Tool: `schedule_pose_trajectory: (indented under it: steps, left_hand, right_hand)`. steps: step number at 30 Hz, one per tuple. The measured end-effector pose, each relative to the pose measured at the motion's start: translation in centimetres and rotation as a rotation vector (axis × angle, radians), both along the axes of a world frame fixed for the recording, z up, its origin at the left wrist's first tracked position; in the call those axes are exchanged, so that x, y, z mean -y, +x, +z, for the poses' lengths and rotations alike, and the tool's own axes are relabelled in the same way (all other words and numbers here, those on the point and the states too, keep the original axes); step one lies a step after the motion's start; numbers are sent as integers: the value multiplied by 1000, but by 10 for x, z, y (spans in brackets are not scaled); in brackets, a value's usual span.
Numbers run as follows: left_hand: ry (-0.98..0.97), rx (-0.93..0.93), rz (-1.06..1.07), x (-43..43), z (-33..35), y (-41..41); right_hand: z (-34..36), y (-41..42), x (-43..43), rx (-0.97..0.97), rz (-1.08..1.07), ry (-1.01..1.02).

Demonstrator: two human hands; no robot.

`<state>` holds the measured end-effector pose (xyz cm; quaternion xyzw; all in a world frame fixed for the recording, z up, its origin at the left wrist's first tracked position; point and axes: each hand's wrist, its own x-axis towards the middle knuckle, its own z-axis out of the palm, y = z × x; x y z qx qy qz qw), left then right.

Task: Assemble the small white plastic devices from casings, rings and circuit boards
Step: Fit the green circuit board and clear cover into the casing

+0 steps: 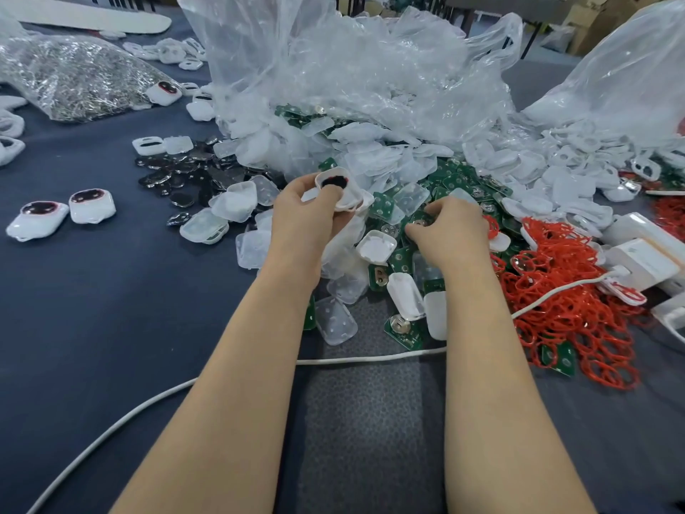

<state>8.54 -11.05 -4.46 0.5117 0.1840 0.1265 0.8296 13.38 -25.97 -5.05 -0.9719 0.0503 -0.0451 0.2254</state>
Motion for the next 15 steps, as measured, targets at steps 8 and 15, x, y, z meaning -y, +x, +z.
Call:
schedule_pose_trajectory:
  steps: [8, 15]
  left_hand:
    - [-27, 9, 68, -5, 3, 1]
    - [-142, 66, 214, -12, 5, 1]
  right_hand:
    - [6, -8, -2, 55, 0, 31]
    - [15, -23, -31, 186, 247, 275]
